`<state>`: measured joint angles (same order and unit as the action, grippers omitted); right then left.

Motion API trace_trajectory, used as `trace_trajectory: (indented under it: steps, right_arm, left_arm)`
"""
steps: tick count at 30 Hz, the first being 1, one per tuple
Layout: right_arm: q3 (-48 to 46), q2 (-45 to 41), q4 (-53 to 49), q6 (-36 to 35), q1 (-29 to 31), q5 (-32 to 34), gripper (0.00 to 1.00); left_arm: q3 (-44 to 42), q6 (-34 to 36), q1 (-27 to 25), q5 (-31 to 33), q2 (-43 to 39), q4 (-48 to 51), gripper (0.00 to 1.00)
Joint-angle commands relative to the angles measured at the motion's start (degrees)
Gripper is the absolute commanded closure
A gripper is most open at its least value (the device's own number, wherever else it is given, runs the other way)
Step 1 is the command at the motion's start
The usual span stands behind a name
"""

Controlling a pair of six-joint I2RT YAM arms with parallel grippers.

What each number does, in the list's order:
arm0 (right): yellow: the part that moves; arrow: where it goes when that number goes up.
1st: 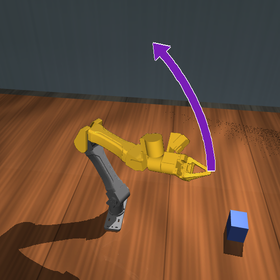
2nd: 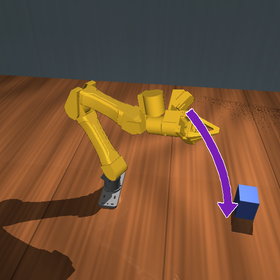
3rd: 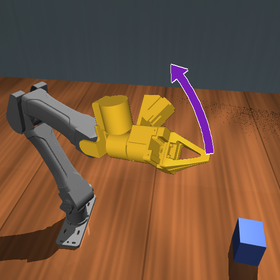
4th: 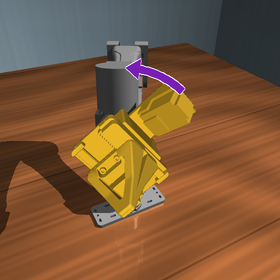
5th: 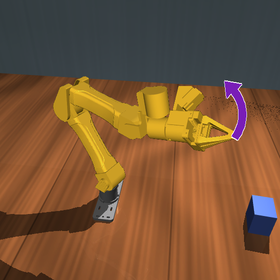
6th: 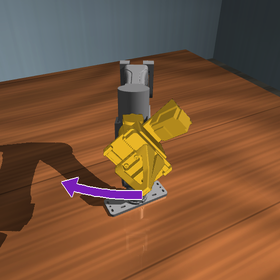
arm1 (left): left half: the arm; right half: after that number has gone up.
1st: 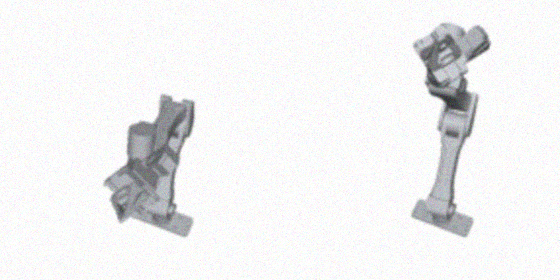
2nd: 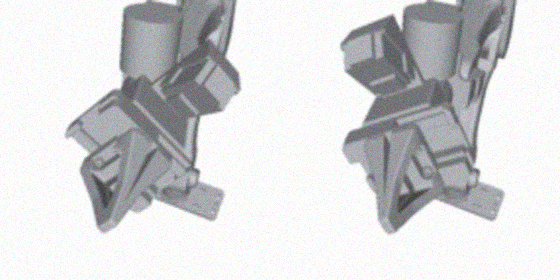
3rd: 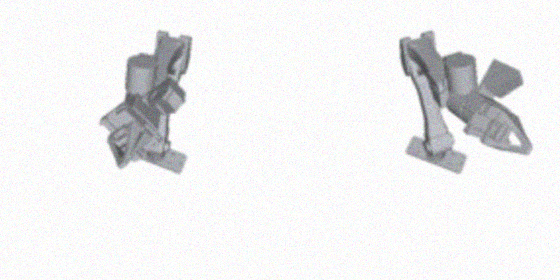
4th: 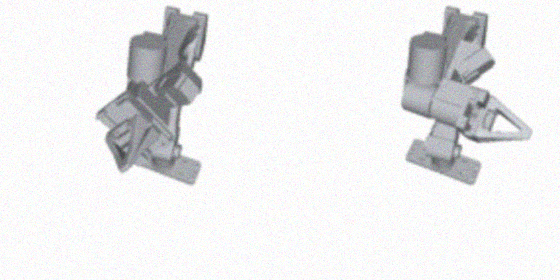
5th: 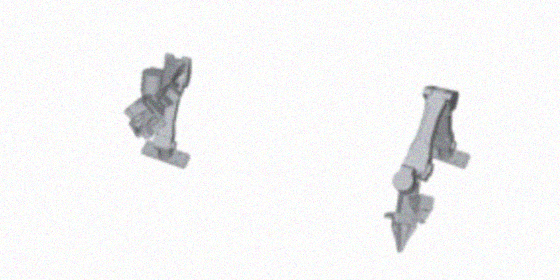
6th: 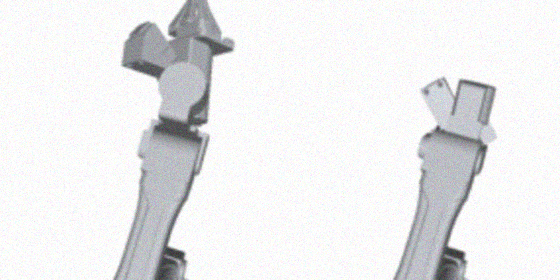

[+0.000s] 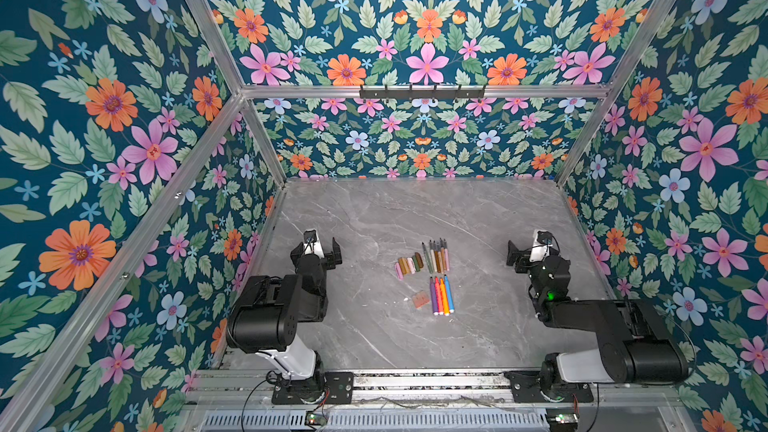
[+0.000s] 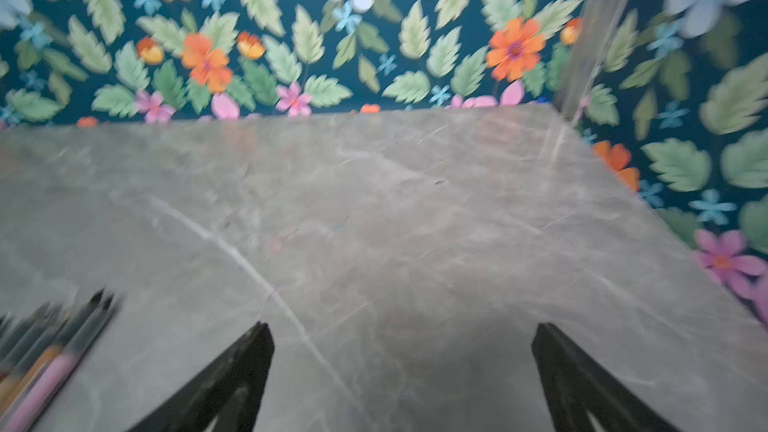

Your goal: Open the pen caps

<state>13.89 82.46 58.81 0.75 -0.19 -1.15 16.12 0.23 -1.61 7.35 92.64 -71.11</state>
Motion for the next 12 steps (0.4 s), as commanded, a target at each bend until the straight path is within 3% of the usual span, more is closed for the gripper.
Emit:
trace_trajectory:
  steps: [1, 12]
  right_arm:
    - [2.9, -0.7, -7.1, -1.0, -1.3, -5.7, 0.01]
    - [2.8, -0.4, -6.5, -0.7, -2.0, -6.3, 0.01]
  left_arm:
    - [0.1, -0.1, 0.0, -0.3, -0.1, -1.2, 0.00]
    - [0.1, -0.1, 0.0, -0.4, -0.1, -1.2, 0.00]
